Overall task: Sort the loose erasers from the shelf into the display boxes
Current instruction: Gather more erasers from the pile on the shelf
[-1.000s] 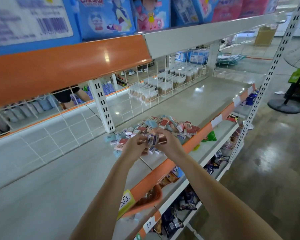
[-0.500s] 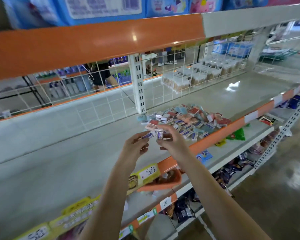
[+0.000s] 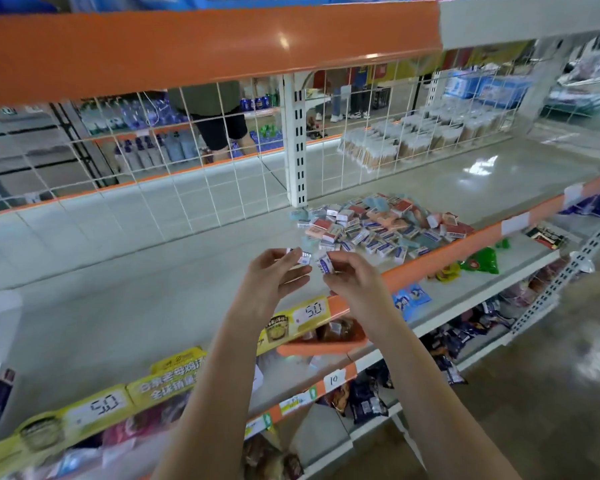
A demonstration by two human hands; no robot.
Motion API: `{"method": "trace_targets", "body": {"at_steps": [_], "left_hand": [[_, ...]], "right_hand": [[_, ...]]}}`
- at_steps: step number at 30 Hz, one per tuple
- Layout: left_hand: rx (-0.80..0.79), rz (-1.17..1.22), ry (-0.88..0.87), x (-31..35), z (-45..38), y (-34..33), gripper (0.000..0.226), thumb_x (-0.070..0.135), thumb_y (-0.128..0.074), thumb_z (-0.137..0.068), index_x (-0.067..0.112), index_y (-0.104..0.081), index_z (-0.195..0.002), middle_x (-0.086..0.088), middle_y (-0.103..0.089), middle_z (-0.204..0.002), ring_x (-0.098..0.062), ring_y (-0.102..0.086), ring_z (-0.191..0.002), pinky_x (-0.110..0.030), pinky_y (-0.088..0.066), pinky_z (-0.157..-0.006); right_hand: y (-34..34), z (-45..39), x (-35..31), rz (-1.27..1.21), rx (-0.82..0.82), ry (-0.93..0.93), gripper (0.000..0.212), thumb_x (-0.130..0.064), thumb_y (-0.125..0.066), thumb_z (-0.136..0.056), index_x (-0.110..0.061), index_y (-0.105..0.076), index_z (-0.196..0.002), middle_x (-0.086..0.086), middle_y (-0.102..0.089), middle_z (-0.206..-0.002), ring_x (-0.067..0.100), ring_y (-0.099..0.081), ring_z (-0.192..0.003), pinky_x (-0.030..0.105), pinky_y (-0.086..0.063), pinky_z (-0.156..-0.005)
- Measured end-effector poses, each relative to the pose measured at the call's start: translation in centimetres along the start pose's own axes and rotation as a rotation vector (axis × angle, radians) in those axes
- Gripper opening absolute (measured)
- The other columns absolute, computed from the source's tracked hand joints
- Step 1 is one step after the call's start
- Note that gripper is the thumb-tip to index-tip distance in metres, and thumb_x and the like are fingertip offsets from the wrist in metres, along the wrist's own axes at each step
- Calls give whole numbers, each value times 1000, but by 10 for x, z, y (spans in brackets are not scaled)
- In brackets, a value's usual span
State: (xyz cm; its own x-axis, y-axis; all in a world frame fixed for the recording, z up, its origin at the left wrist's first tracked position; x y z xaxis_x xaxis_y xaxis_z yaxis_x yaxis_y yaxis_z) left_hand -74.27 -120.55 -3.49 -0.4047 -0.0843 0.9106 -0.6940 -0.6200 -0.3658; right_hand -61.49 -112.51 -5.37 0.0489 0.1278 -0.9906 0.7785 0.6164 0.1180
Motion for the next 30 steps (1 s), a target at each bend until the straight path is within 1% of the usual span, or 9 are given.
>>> {"method": "trace_targets", "body": {"at_steps": [6,10,16,19,21,23,26,29,30], "left_hand": [[39,-78,18,-4,11,0,9,16,-60,-90,10,-60,-97,-6,-60,-86,-23,-67,-79,-28,-57,-62],[34,-162,33,-6,14,1,22,10,-53,-94,8,-60,-115,-7,-55,-87,-26,-68,-76,-27,-59,-66],[62,-371,-33,-10,16,7,28,-9,-54,-86,2,-54,-112,-11,-61,-94,-23,-64,-75,-22,-58,-69],[46,-584,-92,-12,18,14,31,-10,-57,-81,9,-56,-105,-13,-61,-105,-26,-64,-83,-34,-57,-80],[35,-699,-130,-12,20,19,31,-8,-59,-78,13,-58,-100,-9,-64,-102,-26,-64,-84,-44,-54,-85],[34,-768,-160,-8,24,24,28,-3,-60,-74,18,-61,-93,-4,-67,-93,-23,-63,-77,-46,-54,-82],[51,-874,-202,0,28,39,22,12,-61,-71,29,-63,-86,2,-66,-75,-17,-62,-66,-37,-54,-72],[77,-1016,-286,11,37,66,24,7,-62,-80,27,-67,-92,11,-61,-68,2,-56,-56,-15,-43,-51],[101,-1051,-325,16,41,78,24,7,-63,-80,26,-69,-94,14,-60,-72,5,-56,-57,-9,-38,-50]], "right_hand": [[-4,13,-7,145,-34,68,31,-13,-60,-88,-28,-57,-115,-21,-62,-101,-5,-59,-92,18,-50,-81],[-4,15,-6,207,-20,79,31,-12,-60,-87,-26,-59,-115,-20,-63,-101,-6,-59,-92,14,-48,-79],[-6,15,-2,259,-2,58,30,-11,-61,-85,-24,-61,-113,-16,-64,-101,-1,-60,-92,13,-46,-73],[-12,12,-1,271,-10,55,30,-10,-60,-85,-20,-62,-112,-11,-64,-104,4,-60,-94,19,-48,-76],[-17,10,0,278,-22,49,32,-10,-60,-84,-19,-63,-113,-9,-66,-105,6,-61,-96,24,-50,-80],[-24,8,-2,302,-40,50,32,-10,-61,-83,-20,-63,-113,-8,-66,-105,6,-60,-97,23,-50,-81],[-36,4,-6,308,-81,79,27,-10,-61,-83,-22,-65,-107,-10,-66,-100,6,-60,-93,18,-49,-78],[-56,1,-13,373,-115,163,25,-7,-62,-83,-19,-68,-104,-6,-67,-99,9,-61,-89,12,-45,-73],[-64,0,-16,397,-117,211,26,-4,-63,-82,-16,-69,-104,-3,-67,-99,10,-61,-88,10,-44,-75]]}}
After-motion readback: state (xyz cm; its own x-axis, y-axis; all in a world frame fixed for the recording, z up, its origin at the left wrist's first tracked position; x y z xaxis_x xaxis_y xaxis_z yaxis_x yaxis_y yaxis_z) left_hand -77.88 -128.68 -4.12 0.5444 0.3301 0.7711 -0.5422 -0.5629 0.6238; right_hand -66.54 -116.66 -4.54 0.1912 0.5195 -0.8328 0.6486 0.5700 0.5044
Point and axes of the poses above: each hand's wrist, its own z-axis away from the middle knuckle, its own y-axis out of the back of the hand, x = y × z, the point moved 1 cm from there along -z, towards the middle knuckle
